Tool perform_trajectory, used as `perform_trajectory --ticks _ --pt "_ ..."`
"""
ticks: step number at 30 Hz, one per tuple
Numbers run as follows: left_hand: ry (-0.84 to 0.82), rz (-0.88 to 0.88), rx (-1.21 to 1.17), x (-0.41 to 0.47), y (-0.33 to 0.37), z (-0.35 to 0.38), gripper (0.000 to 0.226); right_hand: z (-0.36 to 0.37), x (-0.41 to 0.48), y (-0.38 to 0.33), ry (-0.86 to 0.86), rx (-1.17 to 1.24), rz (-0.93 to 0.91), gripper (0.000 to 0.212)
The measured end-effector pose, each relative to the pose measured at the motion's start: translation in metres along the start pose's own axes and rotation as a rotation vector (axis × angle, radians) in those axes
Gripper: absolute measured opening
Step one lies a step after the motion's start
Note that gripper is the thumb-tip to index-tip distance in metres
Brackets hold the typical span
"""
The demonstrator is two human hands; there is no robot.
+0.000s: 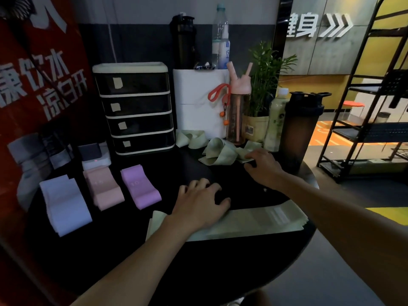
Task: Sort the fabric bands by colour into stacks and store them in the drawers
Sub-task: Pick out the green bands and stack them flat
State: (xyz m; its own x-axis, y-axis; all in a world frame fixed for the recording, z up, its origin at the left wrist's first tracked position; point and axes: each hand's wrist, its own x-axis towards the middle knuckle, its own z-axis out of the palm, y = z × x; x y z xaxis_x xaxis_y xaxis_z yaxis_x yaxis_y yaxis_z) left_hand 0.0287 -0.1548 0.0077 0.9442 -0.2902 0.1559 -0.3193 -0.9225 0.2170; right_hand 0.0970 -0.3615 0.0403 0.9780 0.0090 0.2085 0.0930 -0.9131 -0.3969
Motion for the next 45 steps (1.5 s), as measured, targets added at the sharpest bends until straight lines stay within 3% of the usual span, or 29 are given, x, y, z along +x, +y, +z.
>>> perform_trajectory --ticks 6,20,29,34,37,40,45 --pt "-0.024 -0.004 -0.016 0.001 -0.001 0.002 0.053 0.03 0.022 0.002 -0.019 -0.009 0.071 0.05" --pt "-0.012 0.014 -0.045 -0.003 -0.001 0.0 0.05 0.031 0.018 0.001 0.035 0.016 0.045 0.043" --pt "0.038 -0.01 -0.067 -0.004 0.001 -0.005 0.045 -0.007 -0.029 -0.021 0.165 0.109 -0.19 0.038" --pt "0.16 -0.033 -0.283 -0.006 0.001 -0.01 0.035 0.01 -0.093 -0.037 0.12 0.039 -0.279 0.03" --pt "0.153 -0.06 -0.35 -0.007 0.001 -0.012 0.036 0.02 -0.113 -0.036 0.065 0.034 -0.257 0.019" --pt "0.097 -0.026 -0.282 -0.007 -0.001 -0.01 0.037 0.019 -0.107 -0.035 0.119 0.14 -0.182 0.013" --pt "0.051 0.014 -0.184 -0.006 -0.003 -0.007 0.034 0.018 -0.087 -0.033 0.052 0.197 0.023 0.04"
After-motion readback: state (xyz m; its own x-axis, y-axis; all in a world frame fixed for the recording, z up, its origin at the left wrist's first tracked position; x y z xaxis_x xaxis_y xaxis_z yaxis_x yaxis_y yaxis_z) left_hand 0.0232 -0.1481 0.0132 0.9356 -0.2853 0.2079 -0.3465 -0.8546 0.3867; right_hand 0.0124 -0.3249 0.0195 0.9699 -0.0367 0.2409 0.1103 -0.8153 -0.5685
